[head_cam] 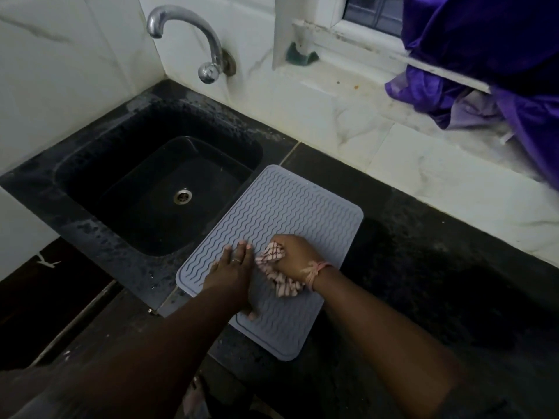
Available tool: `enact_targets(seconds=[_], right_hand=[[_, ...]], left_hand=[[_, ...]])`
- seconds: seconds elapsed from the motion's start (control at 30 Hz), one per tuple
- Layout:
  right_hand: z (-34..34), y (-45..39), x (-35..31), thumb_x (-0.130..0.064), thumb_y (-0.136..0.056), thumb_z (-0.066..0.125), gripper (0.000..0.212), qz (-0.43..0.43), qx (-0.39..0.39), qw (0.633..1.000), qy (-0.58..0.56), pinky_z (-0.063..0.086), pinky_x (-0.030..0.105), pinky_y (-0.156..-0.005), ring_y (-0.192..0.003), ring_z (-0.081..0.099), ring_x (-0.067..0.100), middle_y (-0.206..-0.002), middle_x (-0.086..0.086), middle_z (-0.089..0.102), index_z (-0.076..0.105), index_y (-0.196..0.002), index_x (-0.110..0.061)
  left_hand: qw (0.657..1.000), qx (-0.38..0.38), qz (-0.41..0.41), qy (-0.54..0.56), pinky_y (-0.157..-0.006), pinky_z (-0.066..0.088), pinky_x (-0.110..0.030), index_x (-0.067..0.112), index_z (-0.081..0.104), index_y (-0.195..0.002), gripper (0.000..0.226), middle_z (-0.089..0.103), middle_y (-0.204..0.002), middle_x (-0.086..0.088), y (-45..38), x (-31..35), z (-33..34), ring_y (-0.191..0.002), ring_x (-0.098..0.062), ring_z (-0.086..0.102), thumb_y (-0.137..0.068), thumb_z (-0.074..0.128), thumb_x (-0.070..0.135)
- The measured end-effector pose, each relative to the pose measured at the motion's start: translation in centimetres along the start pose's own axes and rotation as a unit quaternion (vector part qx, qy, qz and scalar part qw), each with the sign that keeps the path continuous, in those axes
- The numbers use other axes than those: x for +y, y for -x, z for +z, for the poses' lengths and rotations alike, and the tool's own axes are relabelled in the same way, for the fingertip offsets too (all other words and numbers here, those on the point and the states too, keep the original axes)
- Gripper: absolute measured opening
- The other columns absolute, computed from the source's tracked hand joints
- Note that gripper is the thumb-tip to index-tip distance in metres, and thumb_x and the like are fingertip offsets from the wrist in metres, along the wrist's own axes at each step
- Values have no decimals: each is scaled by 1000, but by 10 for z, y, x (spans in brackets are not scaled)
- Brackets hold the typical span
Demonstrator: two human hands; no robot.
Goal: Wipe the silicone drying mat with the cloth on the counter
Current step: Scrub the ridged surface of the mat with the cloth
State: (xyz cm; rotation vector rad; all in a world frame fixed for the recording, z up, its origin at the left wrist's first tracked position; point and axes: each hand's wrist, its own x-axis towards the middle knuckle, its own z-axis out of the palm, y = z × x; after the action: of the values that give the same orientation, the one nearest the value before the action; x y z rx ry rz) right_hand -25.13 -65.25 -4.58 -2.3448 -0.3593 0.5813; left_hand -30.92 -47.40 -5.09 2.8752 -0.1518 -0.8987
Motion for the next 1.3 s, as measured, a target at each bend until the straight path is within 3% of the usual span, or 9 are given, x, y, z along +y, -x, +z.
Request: enact_targets(seconds=[0.2, 0.37, 0.47, 0.57, 0.67, 0.77, 0.93, 1.07, 1.3], right_hand=[[-60, -48, 47, -20, -91, 70, 28, 73, 134, 988, 31, 48, 34, -98, -113, 62, 29, -118, 11, 69, 69, -117, -12], [-73, -61, 51, -18, -93, 66, 39, 85, 199, 967, 133, 50, 39, -90, -110, 62, 36, -125, 17, 56, 55, -130, -10], [-62, -44, 35, -20, -92, 70, 35, 45, 217, 975, 32, 48, 33, -88, -107, 62, 24, -121, 9, 63, 60, -125, -12], [-37, -10, 14, -38, -86, 74, 23, 21, 119, 989, -82, 50, 30, -73, -87, 65, 9, -96, -8, 68, 63, -101, -24], [2, 12, -2, -39, -86, 72, 19, -13, -9, 999, -41, 55, 38, -77, -85, 64, 11, -94, -6, 68, 65, -94, -24], [15, 5, -5, -17, -89, 70, 2, -12, -1, 1000, -17, 57, 39, -79, -85, 67, 20, -94, 4, 72, 69, -91, -18], [-10, -21, 4, -20, -86, 72, 17, 36, 27, 999, -28, 53, 36, -70, -75, 63, 21, -78, 5, 65, 64, -72, -16], [-49, -54, 33, -19, -85, 75, 8, 88, 103, 991, -20, 52, 31, -79, -91, 65, 23, -92, 5, 69, 70, -87, -14], [-109, -90, 61, -23, -96, 64, 35, 134, 216, 963, 87, 52, 43, -92, -112, 62, 42, -124, 21, 58, 58, -126, -7]], left_hand=[[999, -21, -4, 26, -128, 6, -53, 19, -25, -158, 154, -29, -167, -1, -1, -3, -1, -154, -32, -23, -63, 94, 42], [999, -18, -3, 32, -125, 7, -53, 21, -23, -159, 152, -27, -167, 0, -2, -4, -3, -154, -31, -22, -64, 94, 42], [999, 5, -6, 43, -125, 16, -54, 22, -12, -163, 141, -15, -171, 1, -4, -1, -6, -158, -31, -10, -68, 90, 48], [995, 67, -17, 66, -122, 27, -52, 21, 0, -164, 134, 3, -172, -4, -10, 6, -13, -157, -32, 9, -69, 88, 53], [996, 59, -9, 63, -126, 12, -53, 15, -14, -162, 141, -10, -171, -10, -21, 13, -18, -157, -37, -6, -71, 88, 50], [997, 31, 5, 64, -128, 8, -54, 15, -21, -160, 135, -17, -170, -10, -31, 14, -16, -156, -36, -15, -79, 85, 41], [999, -5, 2, 32, -129, 3, -50, 12, -22, -159, 155, -23, -169, -9, -36, 15, -16, -154, -38, -22, -63, 93, 52], [998, -26, -12, 48, -128, 4, -54, 16, -26, -158, 158, -27, -167, -5, -39, 15, -17, -153, -36, -24, -61, 95, 47], [998, -30, -18, 52, -126, 0, -53, 20, -27, -157, 161, -30, -166, -2, -46, 8, -12, -151, -34, -27, -57, 96, 49]])
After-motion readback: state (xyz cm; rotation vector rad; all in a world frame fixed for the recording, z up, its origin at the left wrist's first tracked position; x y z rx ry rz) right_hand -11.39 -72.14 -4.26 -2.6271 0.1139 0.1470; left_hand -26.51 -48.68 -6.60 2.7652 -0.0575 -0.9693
